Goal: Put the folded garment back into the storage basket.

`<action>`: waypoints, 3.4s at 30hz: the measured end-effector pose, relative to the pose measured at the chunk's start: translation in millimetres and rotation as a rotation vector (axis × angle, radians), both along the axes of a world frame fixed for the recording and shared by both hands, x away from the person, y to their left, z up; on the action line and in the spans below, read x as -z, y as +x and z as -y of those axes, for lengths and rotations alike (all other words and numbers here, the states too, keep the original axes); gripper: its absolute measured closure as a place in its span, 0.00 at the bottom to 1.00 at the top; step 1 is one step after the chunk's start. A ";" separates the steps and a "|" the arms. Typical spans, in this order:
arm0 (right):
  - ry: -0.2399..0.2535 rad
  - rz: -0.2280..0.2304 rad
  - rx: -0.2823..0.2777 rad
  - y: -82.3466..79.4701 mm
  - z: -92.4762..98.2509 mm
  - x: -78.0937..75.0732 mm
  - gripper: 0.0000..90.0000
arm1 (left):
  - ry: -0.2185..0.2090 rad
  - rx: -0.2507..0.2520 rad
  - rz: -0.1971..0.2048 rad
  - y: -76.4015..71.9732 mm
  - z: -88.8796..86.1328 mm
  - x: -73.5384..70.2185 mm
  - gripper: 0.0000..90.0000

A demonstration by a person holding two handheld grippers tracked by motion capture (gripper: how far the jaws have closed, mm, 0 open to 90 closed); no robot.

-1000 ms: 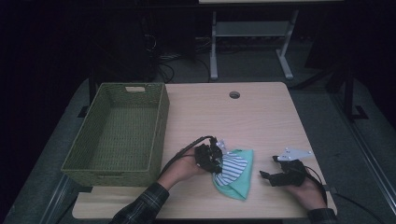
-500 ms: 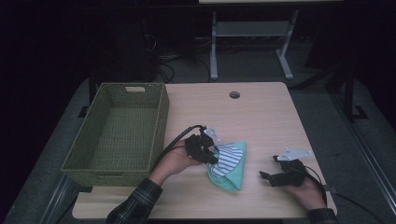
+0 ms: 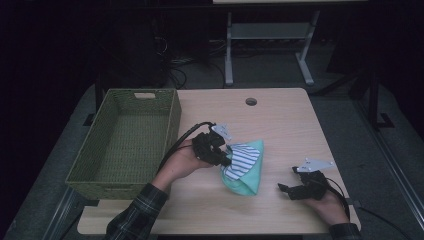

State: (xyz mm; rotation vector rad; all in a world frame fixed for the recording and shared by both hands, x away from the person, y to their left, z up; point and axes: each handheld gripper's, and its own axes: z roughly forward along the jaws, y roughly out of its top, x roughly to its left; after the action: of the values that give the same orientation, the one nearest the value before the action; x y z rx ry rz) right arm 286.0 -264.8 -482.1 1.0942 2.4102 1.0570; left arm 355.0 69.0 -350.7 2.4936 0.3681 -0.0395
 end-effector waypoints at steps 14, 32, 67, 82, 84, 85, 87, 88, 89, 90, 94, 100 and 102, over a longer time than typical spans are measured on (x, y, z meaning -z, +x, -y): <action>-0.008 -0.011 0.017 0.5 -0.5 0.1 0.10 | -0.026 -0.076 0.039 8.2 -36.6 -43.1 0.86; -0.018 -0.026 0.043 2.4 -1.2 0.7 0.02 | -0.046 -0.216 0.078 12.9 -100.8 -74.9 0.86; -0.019 -0.027 0.042 2.4 -1.2 0.8 0.02 | -0.049 -0.569 0.113 3.0 -246.7 -84.7 0.86; -0.023 -0.022 0.040 2.6 -0.9 0.8 0.02 | -0.018 -0.681 0.078 7.0 -280.5 -51.1 0.86; -0.022 -0.023 0.040 2.6 -1.0 0.8 0.02 | -0.007 -0.690 0.073 8.3 -282.9 -44.9 0.86; -0.022 -0.023 0.040 2.6 -1.0 0.8 0.02 | -0.006 -0.696 0.067 8.8 -283.2 -41.5 0.86; -0.022 -0.023 0.040 2.6 -1.0 0.8 0.02 | -0.002 -0.700 0.056 10.0 -283.3 -34.0 0.86; -0.022 -0.023 0.040 2.6 -1.0 0.8 0.02 | -0.002 -0.700 0.056 10.0 -283.3 -34.0 0.86; -0.022 -0.024 0.040 2.6 -1.0 0.8 0.02 | 0.012 -0.696 0.043 11.3 -283.1 -27.4 0.86; -0.021 -0.024 0.040 2.5 -1.0 0.8 0.02 | 0.010 -0.698 0.041 12.2 -282.3 -22.9 0.86; -0.022 -0.023 0.040 2.6 -1.0 0.8 0.02 | 0.028 -0.689 0.017 15.7 -277.9 -7.3 0.86; -0.021 -0.026 0.042 2.4 -1.1 0.7 0.02 | 0.053 -0.661 0.003 22.2 -268.2 10.8 0.86; -0.020 -0.028 0.042 2.3 -1.2 0.7 0.02 | 0.060 -0.652 -0.005 24.8 -264.9 17.5 0.86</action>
State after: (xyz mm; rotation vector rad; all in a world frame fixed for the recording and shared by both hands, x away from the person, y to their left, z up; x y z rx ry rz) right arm 288.3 -263.6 -482.8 1.1554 2.4035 1.0086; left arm 379.8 333.8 -368.2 2.3123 1.1735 0.2301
